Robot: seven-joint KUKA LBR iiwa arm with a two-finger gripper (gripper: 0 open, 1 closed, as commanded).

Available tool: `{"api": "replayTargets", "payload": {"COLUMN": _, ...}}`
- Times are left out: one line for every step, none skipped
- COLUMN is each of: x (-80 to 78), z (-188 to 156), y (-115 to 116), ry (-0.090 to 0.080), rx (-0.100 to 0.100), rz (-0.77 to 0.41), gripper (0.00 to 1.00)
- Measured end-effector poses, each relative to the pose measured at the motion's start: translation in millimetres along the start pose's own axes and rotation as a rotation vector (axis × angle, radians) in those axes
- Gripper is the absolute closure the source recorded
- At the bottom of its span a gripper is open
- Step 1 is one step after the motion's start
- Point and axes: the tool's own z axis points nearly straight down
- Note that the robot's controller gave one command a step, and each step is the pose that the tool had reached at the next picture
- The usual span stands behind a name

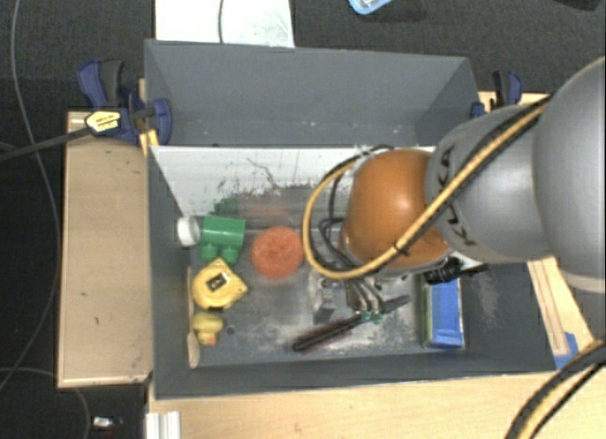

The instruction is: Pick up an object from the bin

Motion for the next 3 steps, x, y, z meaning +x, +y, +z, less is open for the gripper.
{"api": "replayTargets", "payload": {"x": 9.3, "z": -21.0, "y": 1.8, "ry": -0.001, "rx": -0.002, "rz": 0.003, "gripper": 0.00}}
{"api": "replayTargets", "payload": {"x": 9.4, "z": -21.0, "y": 1.7, "ry": -0.001, "rx": -0.002, "rz": 0.006, "gripper": 0.00}}
{"api": "replayTargets", "payload": {"x": 18.8, "z": -37.9, "y": -55.3, "ry": 0.000, "rx": -0.001, "rz": 0.068, "gripper": 0.00}}
